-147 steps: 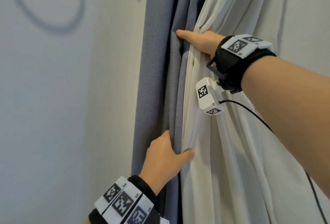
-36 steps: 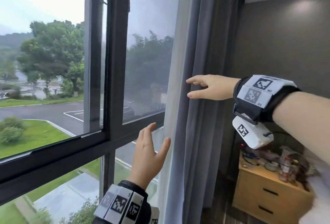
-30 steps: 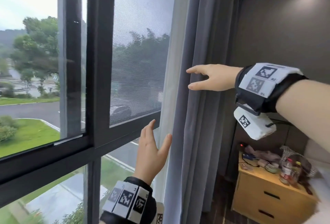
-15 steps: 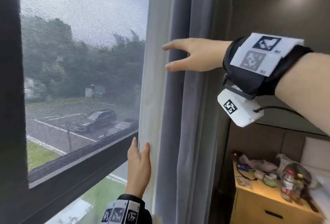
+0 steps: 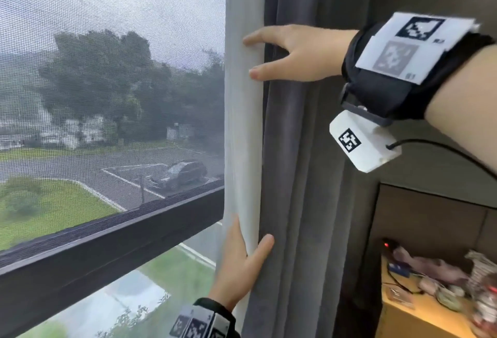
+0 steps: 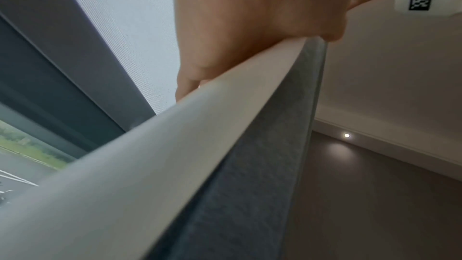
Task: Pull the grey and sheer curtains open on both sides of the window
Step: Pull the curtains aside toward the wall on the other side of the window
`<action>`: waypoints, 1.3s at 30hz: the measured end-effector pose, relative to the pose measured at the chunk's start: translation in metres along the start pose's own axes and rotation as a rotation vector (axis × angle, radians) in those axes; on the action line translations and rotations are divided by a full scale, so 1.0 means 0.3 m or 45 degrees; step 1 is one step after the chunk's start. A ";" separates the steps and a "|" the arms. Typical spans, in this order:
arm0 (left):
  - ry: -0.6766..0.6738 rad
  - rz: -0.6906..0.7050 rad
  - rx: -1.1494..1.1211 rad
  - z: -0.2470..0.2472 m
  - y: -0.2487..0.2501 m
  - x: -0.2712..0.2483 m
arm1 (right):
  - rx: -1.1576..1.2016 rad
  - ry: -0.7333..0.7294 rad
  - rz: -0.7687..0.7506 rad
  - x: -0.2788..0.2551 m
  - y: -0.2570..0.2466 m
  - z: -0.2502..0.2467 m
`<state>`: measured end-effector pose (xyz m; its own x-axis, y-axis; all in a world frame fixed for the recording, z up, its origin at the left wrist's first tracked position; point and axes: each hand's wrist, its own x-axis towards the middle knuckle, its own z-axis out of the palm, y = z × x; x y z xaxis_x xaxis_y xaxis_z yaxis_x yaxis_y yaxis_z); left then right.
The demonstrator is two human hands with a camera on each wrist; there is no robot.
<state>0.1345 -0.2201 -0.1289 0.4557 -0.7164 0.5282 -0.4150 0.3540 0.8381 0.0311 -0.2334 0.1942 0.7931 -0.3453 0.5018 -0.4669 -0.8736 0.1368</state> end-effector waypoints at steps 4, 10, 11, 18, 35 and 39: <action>0.079 -0.058 0.102 0.129 0.012 0.020 | -0.038 0.034 -0.063 -0.022 0.081 -0.007; 0.231 -0.101 0.235 0.289 0.002 0.039 | -0.145 0.243 -0.173 -0.047 0.172 -0.020; 0.242 -0.103 0.257 0.314 0.000 0.040 | -0.209 0.303 -0.215 -0.052 0.188 -0.022; 0.213 0.034 0.395 0.434 0.014 0.065 | -0.513 0.210 -0.393 -0.034 0.299 0.001; -0.002 0.318 0.610 0.223 -0.003 0.136 | -0.858 0.107 -0.391 0.043 0.494 0.132; 0.439 0.369 0.705 0.006 0.062 0.316 | -0.816 0.059 -0.371 0.048 0.528 0.155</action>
<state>0.1687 -0.2825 -0.0635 0.4514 -0.3767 0.8089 -0.8546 0.0784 0.5134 -0.0134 -0.3928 0.1834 0.9101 -0.1006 0.4021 -0.3877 -0.5495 0.7401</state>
